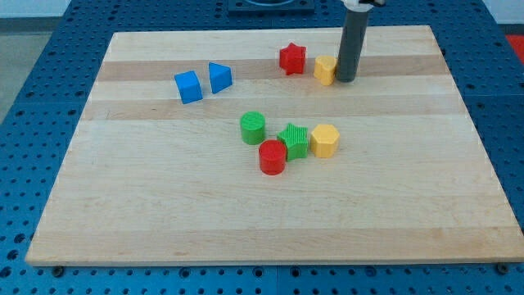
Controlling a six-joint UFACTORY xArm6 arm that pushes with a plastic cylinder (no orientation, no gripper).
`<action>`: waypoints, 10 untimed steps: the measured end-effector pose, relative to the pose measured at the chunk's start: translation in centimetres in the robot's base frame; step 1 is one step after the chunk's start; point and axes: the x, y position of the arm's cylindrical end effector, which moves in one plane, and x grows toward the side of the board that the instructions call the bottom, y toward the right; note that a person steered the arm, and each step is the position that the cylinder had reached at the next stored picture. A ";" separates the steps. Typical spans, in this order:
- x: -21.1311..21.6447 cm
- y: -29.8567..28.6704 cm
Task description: Move the yellow heart to the top left of the board
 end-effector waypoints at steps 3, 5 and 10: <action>-1.3 -3.1; 1.6 -8.2; -0.6 -18.2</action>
